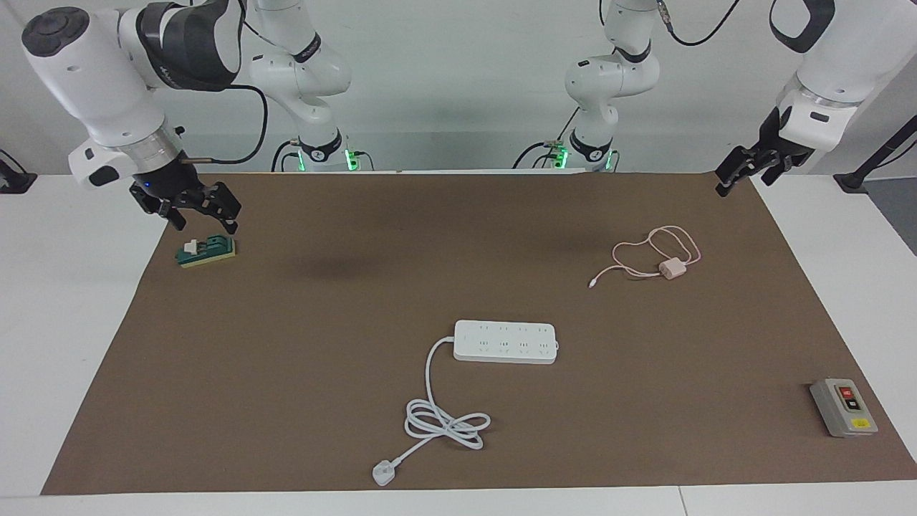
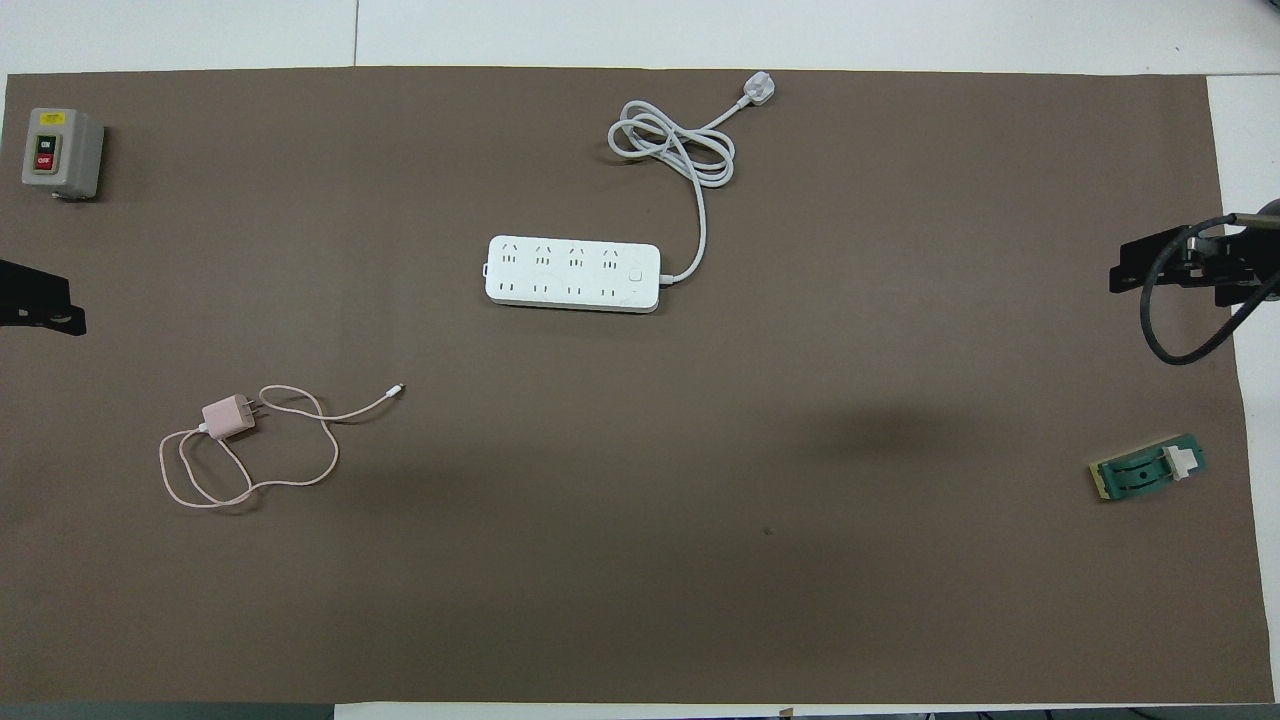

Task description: Unplug charger and place it aside

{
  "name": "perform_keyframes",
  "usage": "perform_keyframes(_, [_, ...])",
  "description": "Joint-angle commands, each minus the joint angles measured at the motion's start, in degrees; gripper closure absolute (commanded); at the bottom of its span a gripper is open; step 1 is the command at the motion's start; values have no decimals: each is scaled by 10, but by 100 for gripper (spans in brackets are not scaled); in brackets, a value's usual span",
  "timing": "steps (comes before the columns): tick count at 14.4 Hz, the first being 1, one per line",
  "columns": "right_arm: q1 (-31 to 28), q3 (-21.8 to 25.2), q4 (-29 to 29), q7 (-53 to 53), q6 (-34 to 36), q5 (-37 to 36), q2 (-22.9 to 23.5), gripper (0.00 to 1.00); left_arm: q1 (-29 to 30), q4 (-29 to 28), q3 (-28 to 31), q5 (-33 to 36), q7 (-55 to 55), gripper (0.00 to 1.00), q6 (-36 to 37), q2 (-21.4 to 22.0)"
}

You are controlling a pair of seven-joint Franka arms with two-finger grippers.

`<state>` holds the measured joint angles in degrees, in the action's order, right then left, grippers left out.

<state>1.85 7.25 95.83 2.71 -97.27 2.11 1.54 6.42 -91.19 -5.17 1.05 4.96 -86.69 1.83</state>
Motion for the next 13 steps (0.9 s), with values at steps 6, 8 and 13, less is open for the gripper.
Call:
perform_keyframes(6, [-6, -5, 3, -12, 7, 1, -10, 0, -13, 6, 2, -12, -75, 0, 1, -5])
perform_keyframes(8, [-4, -6, 3, -12, 7, 0, -10, 0, -13, 6, 3, -26, -82, 0, -8, -6])
perform_keyframes(13, [-4, -6, 3, -12, 7, 1, -10, 0, -22, 7, 3, -28, -79, 0, -22, -11])
